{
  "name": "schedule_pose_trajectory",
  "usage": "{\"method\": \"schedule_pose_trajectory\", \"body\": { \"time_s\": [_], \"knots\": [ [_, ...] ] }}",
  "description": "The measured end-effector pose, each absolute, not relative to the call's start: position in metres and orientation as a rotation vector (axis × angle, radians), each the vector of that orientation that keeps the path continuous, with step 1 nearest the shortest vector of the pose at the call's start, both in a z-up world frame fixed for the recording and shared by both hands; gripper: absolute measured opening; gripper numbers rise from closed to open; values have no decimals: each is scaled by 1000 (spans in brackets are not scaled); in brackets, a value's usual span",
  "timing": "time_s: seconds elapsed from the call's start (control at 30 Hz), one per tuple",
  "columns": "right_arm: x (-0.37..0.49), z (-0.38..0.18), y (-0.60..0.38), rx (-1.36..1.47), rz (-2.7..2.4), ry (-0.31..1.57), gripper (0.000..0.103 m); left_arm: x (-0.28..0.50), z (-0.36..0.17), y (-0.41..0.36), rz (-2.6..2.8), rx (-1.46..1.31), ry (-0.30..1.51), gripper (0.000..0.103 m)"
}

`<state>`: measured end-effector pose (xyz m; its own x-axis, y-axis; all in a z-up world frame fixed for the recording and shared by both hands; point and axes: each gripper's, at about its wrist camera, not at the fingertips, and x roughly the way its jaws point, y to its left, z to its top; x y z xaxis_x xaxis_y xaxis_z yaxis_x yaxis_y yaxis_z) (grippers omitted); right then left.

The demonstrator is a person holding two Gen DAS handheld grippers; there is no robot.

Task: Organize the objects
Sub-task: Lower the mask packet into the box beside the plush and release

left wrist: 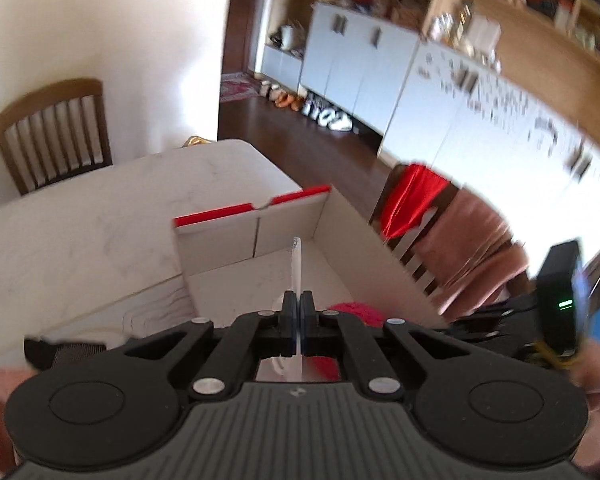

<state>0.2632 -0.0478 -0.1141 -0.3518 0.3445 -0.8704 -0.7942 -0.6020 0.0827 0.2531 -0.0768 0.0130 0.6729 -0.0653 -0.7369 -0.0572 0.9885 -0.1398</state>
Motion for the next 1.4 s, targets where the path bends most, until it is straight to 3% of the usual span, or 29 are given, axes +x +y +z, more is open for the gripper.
{"method": "schedule_pose_trajectory", "body": {
  "time_s": [0.33, 0.7, 0.97, 1.1, 1.4],
  "knots": [
    [263, -116, -46, -1132, 2034, 655, 4, 327, -69, -97, 4, -29, 1022, 0],
    [263, -115, -47, -1139, 2054, 657, 5, 347, -110, -87, 32, -31, 1143, 1],
    [264, -115, -48, -1140, 2062, 665, 5, 347, -109, -94, 13, 1, 1154, 10],
    [264, -115, -48, -1144, 2068, 664, 5, 343, -97, -97, 14, -1, 1131, 29],
    [264, -115, -48, -1154, 2079, 656, 5, 309, -45, -83, 21, -94, 1027, 30]
  ]
}}
